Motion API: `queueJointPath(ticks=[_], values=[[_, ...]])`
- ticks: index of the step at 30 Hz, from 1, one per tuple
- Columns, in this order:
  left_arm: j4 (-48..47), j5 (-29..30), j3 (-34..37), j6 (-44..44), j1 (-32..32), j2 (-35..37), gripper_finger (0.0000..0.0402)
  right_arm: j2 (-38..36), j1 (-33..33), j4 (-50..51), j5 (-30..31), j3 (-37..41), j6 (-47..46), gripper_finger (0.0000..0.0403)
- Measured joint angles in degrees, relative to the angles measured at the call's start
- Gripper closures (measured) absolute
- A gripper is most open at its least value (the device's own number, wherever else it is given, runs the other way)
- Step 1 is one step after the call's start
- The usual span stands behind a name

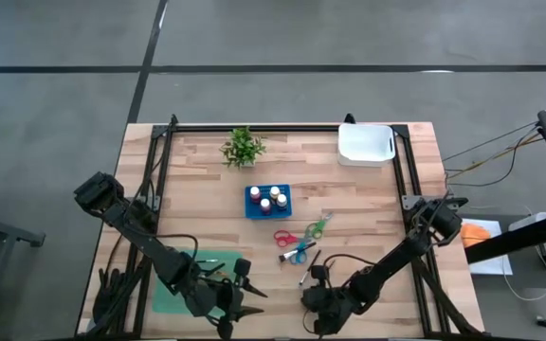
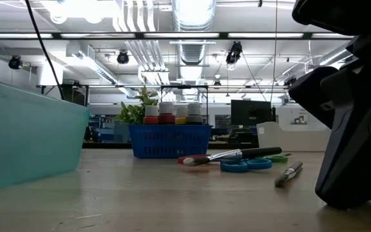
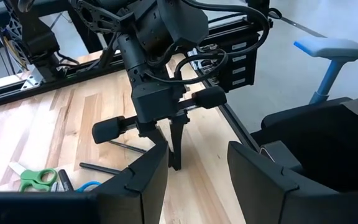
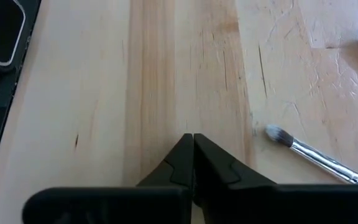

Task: Pick & Place Paint Supplies
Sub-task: Put the brow brush into the green bin

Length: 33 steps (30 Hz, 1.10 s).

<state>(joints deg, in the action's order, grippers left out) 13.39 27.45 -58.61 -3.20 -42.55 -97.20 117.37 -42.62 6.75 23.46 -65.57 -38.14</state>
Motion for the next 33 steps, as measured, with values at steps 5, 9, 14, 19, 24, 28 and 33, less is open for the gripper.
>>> queueJointPath(ticks=[5, 9, 14, 19, 24, 28, 33], values=[[-0.04, -0.2, 0.0, 0.01, -0.29, -0.01, 0.0227, -3.39, -0.78, 2.08, -0.22, 0.53, 2.63, 0.0396], [-0.17, -0.47, 0.0, 0.02, -0.38, -0.01, 0.0227, -7.26, -2.3, 2.41, 3.19, 0.43, 6.32, 0.0396], [-0.2, -0.61, 0.0, 0.0, -0.54, -0.01, 0.0227, -10.57, -5.14, 5.18, 9.03, 0.58, 10.95, 0.0395], [-0.18, -0.65, 0.0, -0.02, -0.6, -0.01, 0.0227, -10.62, -6.83, 8.52, 6.6, 1.07, 10.79, 0.0394], [-0.12, -0.67, 0.0, -0.02, -0.6, -0.01, 0.0227, -10.0, -5.97, 7.99, 0.71, 2.02, 10.08, 0.0388], [0.02, -0.71, 0.0, -0.04, -0.6, -0.01, 0.0228, -9.92, -5.4, 7.88, 0.48, 2.54, 11.44, 0.0342], [0.02, -0.84, 0.0, -0.22, -0.6, -0.01, 0.0228, -9.93, -5.04, 7.86, 0.55, 3.34, 13.47, 0.0255]])
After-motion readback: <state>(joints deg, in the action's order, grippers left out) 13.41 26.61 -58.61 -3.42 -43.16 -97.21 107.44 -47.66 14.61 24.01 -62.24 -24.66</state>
